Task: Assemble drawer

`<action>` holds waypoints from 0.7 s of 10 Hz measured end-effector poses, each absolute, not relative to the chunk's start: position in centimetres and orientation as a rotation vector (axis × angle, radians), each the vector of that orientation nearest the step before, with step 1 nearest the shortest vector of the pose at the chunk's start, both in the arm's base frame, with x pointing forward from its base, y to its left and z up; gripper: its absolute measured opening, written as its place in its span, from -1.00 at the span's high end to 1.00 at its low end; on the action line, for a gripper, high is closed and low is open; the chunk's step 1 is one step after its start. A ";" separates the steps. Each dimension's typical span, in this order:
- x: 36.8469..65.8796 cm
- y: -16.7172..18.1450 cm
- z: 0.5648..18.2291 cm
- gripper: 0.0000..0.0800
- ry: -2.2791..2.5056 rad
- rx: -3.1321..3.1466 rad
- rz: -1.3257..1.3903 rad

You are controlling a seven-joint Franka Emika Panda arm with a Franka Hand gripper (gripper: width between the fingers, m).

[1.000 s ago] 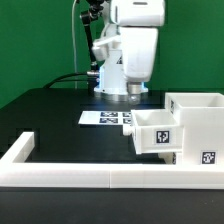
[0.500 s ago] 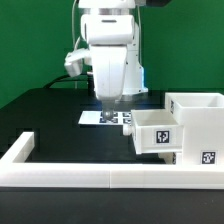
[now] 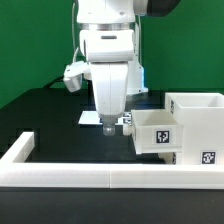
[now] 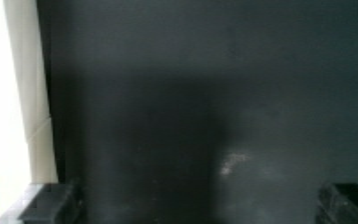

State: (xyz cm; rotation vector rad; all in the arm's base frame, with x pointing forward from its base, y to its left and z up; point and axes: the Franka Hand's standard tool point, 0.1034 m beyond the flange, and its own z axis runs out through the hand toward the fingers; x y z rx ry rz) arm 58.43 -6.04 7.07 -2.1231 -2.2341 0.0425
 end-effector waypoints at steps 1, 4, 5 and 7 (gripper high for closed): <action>58.4 -6.0 7.1 -0.62 -2.234 -2.123 0.043; 59.2 -5.4 6.0 -0.62 -2.174 -2.128 0.041; 60.1 -4.9 6.3 -0.62 -2.186 -2.100 0.012; 60.6 -5.2 6.1 -0.62 -2.070 -2.117 -0.083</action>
Offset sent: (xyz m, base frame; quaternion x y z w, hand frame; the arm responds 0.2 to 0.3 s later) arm 0.0414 0.0309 -0.0016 0.0169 0.0231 0.0198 0.9994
